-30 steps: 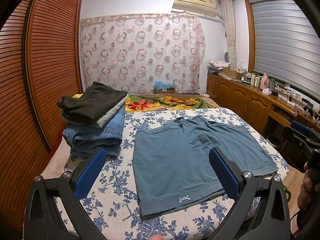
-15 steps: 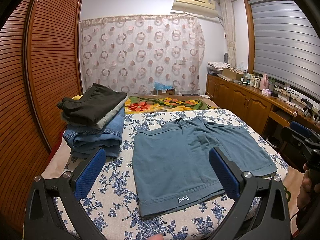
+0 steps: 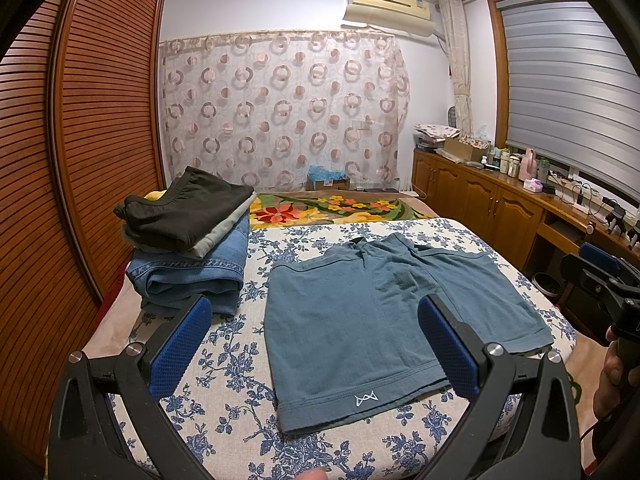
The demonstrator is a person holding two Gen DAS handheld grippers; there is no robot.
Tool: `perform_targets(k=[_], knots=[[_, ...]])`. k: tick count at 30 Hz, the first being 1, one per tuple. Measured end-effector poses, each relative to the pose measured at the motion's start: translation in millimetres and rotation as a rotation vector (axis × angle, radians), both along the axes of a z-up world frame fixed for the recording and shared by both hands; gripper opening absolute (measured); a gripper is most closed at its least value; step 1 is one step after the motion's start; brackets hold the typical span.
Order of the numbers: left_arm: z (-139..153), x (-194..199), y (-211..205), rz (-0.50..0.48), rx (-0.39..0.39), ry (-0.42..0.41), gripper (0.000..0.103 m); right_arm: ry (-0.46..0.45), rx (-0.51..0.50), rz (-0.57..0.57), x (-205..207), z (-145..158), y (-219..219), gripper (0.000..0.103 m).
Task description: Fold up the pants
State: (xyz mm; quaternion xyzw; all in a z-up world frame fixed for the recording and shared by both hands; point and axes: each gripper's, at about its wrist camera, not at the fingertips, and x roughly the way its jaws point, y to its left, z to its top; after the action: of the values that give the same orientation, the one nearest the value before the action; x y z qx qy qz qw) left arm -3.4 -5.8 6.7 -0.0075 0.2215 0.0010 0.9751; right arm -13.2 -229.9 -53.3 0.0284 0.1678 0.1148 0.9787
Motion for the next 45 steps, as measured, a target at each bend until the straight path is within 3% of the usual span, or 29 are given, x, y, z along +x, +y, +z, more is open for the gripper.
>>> perform_targets(k=[17, 45], knots=[[10, 1, -4, 0.008, 0.006, 0.037, 0.103, 0.034, -0.015, 0.013, 8, -5, -3, 0.103], [-76, 28, 37, 0.007, -0.019, 0.275, 0.103, 0.211, -0.117, 0.042, 36, -23, -5, 0.103]])
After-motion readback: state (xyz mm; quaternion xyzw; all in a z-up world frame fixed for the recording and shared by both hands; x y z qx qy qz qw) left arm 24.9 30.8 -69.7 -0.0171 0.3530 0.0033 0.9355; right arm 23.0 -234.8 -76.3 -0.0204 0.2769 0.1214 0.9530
